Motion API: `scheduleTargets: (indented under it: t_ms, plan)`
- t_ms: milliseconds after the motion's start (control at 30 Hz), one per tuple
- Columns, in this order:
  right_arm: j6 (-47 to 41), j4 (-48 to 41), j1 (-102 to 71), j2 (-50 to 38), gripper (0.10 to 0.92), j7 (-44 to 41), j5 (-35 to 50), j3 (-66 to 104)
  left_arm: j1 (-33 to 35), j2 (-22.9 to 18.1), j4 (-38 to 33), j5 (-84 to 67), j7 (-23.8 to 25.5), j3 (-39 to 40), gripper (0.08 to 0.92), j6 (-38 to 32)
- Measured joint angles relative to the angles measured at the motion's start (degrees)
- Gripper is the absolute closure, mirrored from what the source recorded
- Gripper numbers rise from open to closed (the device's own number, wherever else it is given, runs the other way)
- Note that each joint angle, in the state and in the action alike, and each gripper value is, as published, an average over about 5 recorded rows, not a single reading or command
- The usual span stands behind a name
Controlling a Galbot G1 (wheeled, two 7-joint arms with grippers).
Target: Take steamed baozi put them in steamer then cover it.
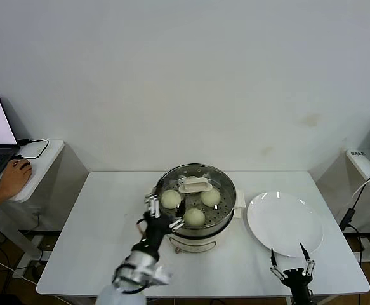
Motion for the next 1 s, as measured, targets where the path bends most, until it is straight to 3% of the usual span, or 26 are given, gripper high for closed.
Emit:
scheduleTargets:
  t_ms: [267,533,1000]
  plan:
    - [0.0,2.9,-2.8,-1.9,0.203,-1.8,2.7,-0.7,11.7,0.0,-1.7,-23.2,-5.3,-9.9,0.177,-11.3]
    - [-0.8,6.1,-6.2,-2.4,0.203,-3.4,5.0,-1.4,21.0,-1.1,0.8,-33.9,-7.0,-15.1,0.177,-20.3]
    - [-1.6,9.3,-10.1,-3.0,0.203,-5.0,7.2,-3.0,25.9,-3.0,6.7,-42.6,-5.7,-20.1,0.177,-26.0]
